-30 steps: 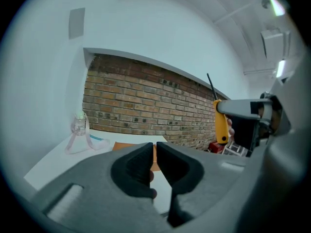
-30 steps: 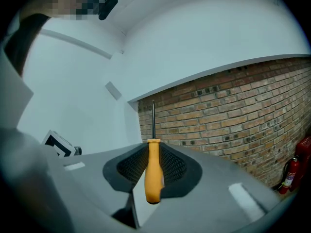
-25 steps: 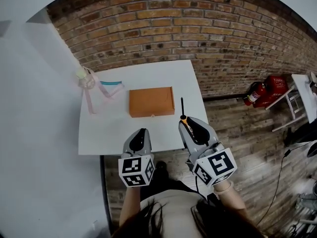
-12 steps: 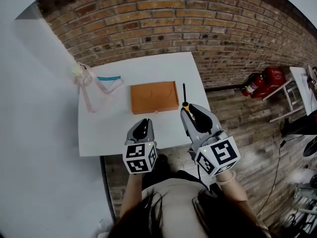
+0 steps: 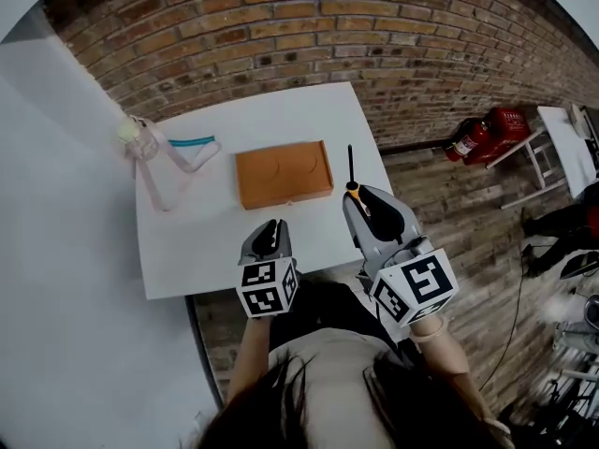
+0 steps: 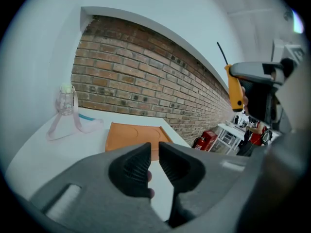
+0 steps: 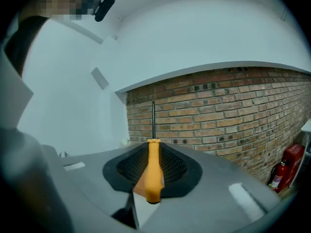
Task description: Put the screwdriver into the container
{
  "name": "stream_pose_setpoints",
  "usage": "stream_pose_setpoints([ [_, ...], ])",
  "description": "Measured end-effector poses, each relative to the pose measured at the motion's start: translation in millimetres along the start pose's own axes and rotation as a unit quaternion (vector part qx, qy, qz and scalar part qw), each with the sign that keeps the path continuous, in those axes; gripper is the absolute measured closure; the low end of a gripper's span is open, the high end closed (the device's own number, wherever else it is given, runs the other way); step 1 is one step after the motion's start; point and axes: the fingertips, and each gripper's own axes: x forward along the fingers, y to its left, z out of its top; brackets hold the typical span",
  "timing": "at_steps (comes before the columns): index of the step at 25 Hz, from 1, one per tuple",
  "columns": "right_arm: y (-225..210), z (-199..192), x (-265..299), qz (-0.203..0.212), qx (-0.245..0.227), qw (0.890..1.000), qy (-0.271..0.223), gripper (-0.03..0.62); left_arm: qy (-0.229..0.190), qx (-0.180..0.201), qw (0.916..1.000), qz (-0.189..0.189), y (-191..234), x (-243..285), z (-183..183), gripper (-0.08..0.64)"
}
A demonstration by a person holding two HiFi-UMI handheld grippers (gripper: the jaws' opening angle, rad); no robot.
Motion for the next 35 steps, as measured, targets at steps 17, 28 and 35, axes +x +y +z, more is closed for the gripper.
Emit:
stream_pose_setpoints([
  [17,-30.3,-2.4,12.2,0.059,0.000,0.998,0.017,0.517,0.004,-0.046,0.9964,0.071,3.8,29.5,-28.0,0.491],
  [28,-54.2,-13.2,25.5,0.089,-0.005,0.995,0.042,0.517,0.013,-0.064,0.9930,0.098,1.9,59.6,-41.3,0.485],
  [35,-66.9,-15.3,33.1,0.095,-0.013,0.994,0.054,0.517,0.022,-0.073,0.9915,0.105,5.4,78.2,-49.2,0.473],
])
